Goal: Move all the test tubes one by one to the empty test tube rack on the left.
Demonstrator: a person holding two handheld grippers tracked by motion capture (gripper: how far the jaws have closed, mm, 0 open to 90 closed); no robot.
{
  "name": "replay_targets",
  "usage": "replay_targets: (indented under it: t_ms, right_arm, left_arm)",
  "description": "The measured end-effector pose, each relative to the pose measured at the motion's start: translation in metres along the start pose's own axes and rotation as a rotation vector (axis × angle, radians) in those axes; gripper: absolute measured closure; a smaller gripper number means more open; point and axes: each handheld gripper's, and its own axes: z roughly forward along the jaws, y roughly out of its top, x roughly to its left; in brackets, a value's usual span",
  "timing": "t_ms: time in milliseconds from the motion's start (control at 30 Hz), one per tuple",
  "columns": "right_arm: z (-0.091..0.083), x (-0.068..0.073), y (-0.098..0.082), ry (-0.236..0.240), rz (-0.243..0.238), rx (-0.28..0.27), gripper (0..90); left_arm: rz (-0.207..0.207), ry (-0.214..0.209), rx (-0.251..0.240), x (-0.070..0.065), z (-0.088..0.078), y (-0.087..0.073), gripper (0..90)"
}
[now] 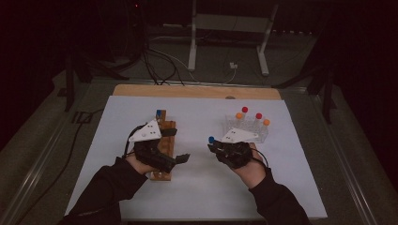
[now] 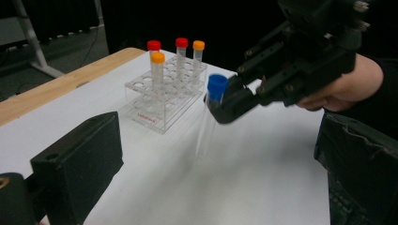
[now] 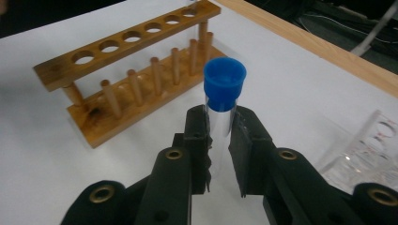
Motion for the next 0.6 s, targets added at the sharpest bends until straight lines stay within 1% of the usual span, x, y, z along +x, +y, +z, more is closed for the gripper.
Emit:
replay_targets:
  t_ms: [100,233,267,300,400,467,500,533,567,600]
  right_arm:
    - [0.0,0.004,0.0,0.013,-0.006,-0.002,77.4]
    - [0.0,0.009,0.0,0.027,-0.013,-0.001,77.4]
    - [0.0,0.01,0.0,0.031,-0.014,-0.002,77.4]
    - [0.001,0.011,0.0,0.034,-0.015,-0.004,77.4]
    - [0.001,0.014,0.001,0.043,-0.02,-0.008,77.4]
    - [0.001,0.015,0.002,0.049,-0.017,-0.013,77.4]
    - [0.001,0.016,0.002,0.051,-0.018,-0.015,77.4]
    - [0.0,0.016,0.002,0.054,-0.018,-0.017,77.4]
    - [0.0,0.017,0.002,0.054,-0.019,-0.017,77.4]
    - [0.0,0.017,0.002,0.056,-0.02,-0.018,77.4]
  left_arm:
    - [0.006,-0.005,-0.002,-0.001,0.005,0.003,2.7]
    - [0.01,-0.022,-0.007,-0.002,0.013,0.009,5.7]
    - [0.012,-0.019,-0.01,-0.003,0.015,0.01,6.3]
    - [0.012,-0.028,-0.015,-0.003,0.017,0.011,6.8]
    - [0.024,-0.033,-0.007,-0.004,0.024,0.014,9.6]
    - [0.025,-0.03,-0.001,-0.005,0.028,0.015,16.0]
    - [0.027,-0.037,0.001,-0.006,0.03,0.015,16.4]
    - [0.029,-0.033,0.008,-0.006,0.032,0.015,17.9]
    - [0.033,-0.028,0.011,-0.007,0.033,0.015,21.6]
    - [0.035,-0.032,0.013,-0.007,0.035,0.015,24.1]
